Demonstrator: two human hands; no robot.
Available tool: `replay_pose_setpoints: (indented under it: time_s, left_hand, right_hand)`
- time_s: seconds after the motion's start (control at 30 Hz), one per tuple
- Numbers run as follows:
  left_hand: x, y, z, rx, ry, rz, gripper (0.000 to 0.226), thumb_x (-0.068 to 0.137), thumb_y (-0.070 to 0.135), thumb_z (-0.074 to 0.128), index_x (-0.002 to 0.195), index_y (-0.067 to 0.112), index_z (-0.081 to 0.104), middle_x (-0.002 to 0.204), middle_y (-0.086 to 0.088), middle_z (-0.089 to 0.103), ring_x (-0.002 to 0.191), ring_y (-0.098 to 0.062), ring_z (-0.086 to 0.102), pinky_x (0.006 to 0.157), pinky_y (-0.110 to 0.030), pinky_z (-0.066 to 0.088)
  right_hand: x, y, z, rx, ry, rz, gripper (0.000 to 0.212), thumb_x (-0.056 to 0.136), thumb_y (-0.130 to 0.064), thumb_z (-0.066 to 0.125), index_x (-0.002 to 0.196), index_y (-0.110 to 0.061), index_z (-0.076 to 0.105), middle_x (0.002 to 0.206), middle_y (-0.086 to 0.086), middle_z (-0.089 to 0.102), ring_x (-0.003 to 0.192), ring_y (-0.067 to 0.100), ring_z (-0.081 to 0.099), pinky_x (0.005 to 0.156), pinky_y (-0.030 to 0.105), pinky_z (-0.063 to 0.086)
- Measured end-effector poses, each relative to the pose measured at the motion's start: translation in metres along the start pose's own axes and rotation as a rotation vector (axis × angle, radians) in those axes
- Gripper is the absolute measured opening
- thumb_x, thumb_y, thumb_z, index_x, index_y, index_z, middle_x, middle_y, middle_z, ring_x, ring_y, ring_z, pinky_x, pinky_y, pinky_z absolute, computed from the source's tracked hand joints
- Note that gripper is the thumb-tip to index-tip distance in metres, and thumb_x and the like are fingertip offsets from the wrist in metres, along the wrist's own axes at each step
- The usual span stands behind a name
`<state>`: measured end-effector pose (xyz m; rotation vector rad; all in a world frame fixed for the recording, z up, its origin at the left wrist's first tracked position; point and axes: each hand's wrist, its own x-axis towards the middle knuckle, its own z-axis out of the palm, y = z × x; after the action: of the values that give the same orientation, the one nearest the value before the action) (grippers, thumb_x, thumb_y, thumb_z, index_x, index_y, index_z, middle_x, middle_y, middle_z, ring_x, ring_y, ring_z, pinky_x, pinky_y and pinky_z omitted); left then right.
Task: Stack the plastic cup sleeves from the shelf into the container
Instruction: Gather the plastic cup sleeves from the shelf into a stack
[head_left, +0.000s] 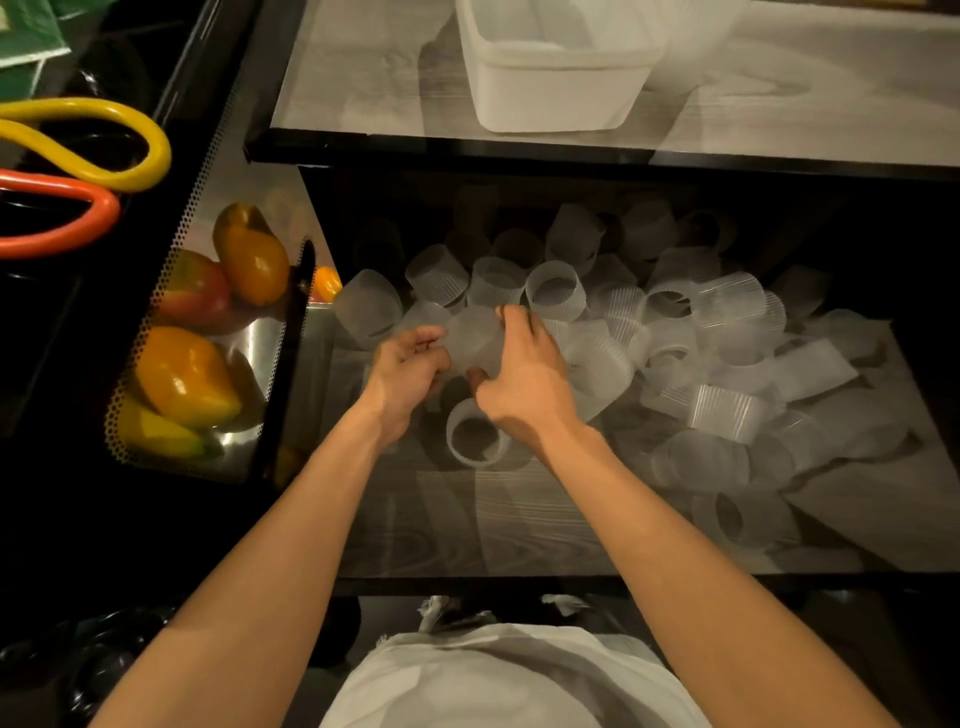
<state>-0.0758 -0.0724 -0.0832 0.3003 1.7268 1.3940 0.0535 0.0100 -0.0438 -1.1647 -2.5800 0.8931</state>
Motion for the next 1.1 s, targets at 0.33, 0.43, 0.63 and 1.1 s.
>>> replay_pose_setpoints:
  time_s: [0.33,0.43,0.63,1.1]
  left_hand:
    - [-0.041,-0.019,-0.008,0.171,-0.111,0.139,0.023,0.088,-0.008,0.056,0.103,0.009,0.062,0.085,-0.006,0.063,0.067,-0.004,0.059,0.055,-0.015,0.046]
    - [-0.048,-0.026,-0.006,0.242,-0.071,0.129,0.019,0.088,-0.006,0.055,0.104,-0.001,0.064,0.086,-0.014,0.061,0.062,0.002,0.056,0.053,-0.009,0.043]
    - [-0.050,-0.041,-0.005,0.269,0.007,0.086,0.016,0.092,-0.003,0.056,0.105,-0.002,0.066,0.080,-0.015,0.060,0.065,-0.011,0.055,0.056,-0.014,0.046]
    - [-0.058,0.003,0.017,0.267,0.019,0.179,0.016,0.104,0.030,0.050,0.098,0.033,0.063,0.095,-0.001,0.067,0.085,-0.021,0.068,0.074,-0.045,0.062]
  right_hand:
    - [-0.052,0.039,0.009,0.159,-0.157,-0.038,0.074,0.079,-0.039,0.081,0.136,-0.014,0.042,0.131,0.006,0.047,0.123,0.020,0.047,0.097,0.031,0.047]
    - [-0.059,0.044,0.016,0.150,-0.145,-0.044,0.073,0.076,-0.040,0.084,0.131,-0.013,0.045,0.125,0.008,0.049,0.113,0.021,0.053,0.095,0.037,0.053]
    - [-0.065,0.047,0.025,0.047,-0.172,-0.038,0.074,0.075,-0.041,0.081,0.132,-0.017,0.042,0.126,0.004,0.049,0.117,0.025,0.053,0.090,0.044,0.055]
    - [-0.060,0.030,-0.033,0.226,-0.095,-0.061,0.078,0.081,-0.039,0.082,0.147,-0.022,0.045,0.131,-0.001,0.051,0.117,0.016,0.057,0.099,0.035,0.051]
